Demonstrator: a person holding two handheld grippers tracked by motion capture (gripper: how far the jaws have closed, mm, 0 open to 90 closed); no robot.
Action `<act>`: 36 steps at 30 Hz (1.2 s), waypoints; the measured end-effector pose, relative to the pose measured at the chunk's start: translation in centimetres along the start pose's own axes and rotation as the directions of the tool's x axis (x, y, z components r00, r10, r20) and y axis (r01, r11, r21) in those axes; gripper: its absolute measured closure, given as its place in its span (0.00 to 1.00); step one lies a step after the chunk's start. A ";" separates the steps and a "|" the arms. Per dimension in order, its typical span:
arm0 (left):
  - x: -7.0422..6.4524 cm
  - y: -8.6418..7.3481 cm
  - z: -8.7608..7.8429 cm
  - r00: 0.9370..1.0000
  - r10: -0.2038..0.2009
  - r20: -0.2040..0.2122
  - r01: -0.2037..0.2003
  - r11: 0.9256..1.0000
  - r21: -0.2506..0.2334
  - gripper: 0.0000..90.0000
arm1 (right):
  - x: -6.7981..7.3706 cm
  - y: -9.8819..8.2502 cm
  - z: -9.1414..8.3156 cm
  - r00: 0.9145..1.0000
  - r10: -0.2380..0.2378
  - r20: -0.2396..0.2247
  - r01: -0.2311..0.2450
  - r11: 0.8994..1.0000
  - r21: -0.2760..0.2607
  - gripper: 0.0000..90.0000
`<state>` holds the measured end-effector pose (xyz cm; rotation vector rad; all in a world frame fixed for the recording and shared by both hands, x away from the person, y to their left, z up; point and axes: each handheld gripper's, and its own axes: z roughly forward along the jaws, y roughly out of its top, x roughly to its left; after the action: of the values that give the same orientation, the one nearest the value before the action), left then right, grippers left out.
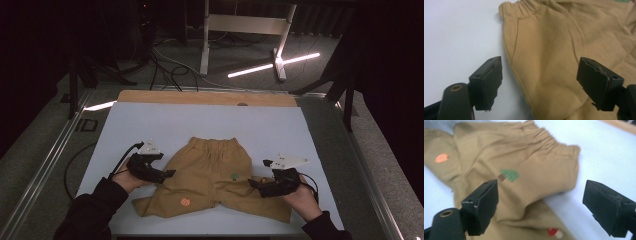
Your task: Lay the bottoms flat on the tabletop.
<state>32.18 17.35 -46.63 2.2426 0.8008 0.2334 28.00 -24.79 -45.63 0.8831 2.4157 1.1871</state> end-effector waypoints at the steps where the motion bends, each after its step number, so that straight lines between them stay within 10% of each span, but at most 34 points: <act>1: 0.0 0.2 0.1 1.000 -0.008 -0.009 0.008 1.000 -0.003 0.21 | -0.2 0.3 0.1 1.000 -0.010 -0.005 0.010 1.000 0.009 0.11; 10: 0.6 2.3 2.5 1.000 -0.012 -0.026 0.012 1.000 0.018 0.22 | -2.4 2.9 3.4 0.999 0.018 0.028 -0.018 1.000 0.005 0.11; 19: 2.1 2.3 6.1 0.996 -0.064 -0.060 0.067 0.997 0.050 0.33 | -4.3 2.4 8.6 0.993 0.091 0.072 -0.098 0.989 0.113 0.20; 36: 2.3 1.7 8.2 0.994 -0.073 -0.080 0.080 0.993 0.087 0.63 | -5.1 1.2 10.9 0.987 0.123 0.105 -0.144 0.965 0.221 0.71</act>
<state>37.99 13.11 -51.44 2.2933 0.9544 0.2528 37.99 -20.94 -51.34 1.1584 2.4857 0.9013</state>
